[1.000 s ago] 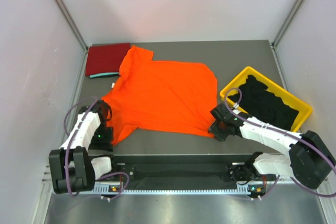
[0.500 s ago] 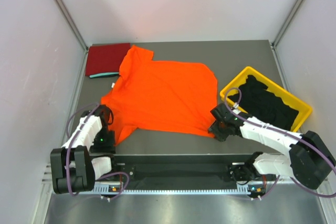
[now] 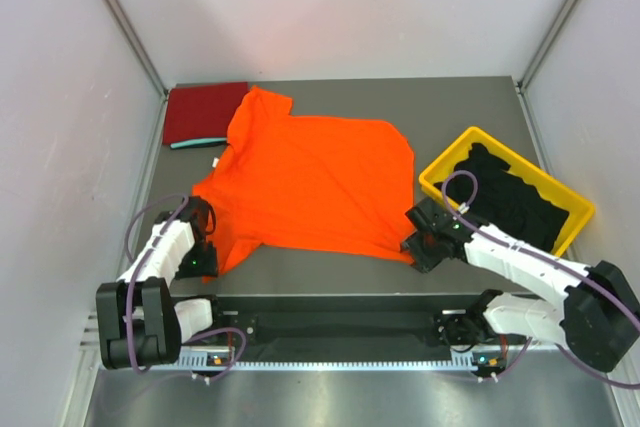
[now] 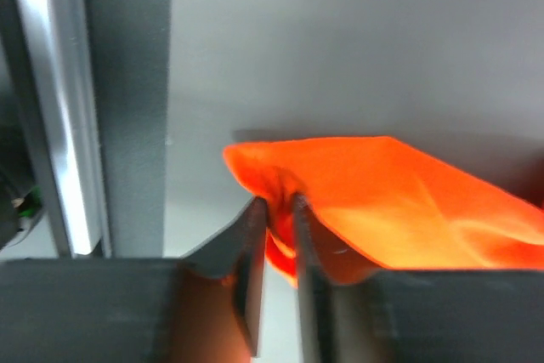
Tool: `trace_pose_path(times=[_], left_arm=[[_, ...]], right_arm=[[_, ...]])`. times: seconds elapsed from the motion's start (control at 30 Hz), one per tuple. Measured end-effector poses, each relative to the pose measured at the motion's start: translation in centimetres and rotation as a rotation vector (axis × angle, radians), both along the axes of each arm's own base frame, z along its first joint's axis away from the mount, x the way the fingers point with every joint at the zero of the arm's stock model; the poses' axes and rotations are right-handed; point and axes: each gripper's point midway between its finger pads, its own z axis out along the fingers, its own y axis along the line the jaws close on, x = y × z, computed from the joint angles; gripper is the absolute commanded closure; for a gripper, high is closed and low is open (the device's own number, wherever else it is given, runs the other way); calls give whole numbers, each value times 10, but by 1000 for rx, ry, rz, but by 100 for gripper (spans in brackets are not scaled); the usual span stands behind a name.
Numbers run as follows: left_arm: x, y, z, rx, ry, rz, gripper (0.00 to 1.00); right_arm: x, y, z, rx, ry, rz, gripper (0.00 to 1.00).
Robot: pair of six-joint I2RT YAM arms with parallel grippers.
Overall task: Fold and stack the t-shirts
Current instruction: Flatten the tshirt out, then fold the tshirt
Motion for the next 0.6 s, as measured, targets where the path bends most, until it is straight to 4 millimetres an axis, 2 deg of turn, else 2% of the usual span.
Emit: trace_pose_path(times=[0.03,0.1,0.23,0.37,0.47,0.57,0.6], left_arm=[[2,0,0,2,-7,-1,91],[4,1,0,3,-16,-4,100],[3,0,0,2,-22,-9,100],[3,0,1,2,-30,-10,100],[3,1,4,6,-38,-15,100],[5,2,10,17,-57,-24,100],[6,4,13,24,-66,-27,100]], right_arm=[[-1,-1,0,0,6,-11,58],[-4,-4,0,-3,16,-30,58],[-6,-6,-2,6,21,-67,59],[-16,-14,-19,-5,51,-104,60],[-17,-13,-21,-3,55,-118,60],[-15,-12,-22,4,52,-127,64],[-14,-11,-22,7,49,-128,71]])
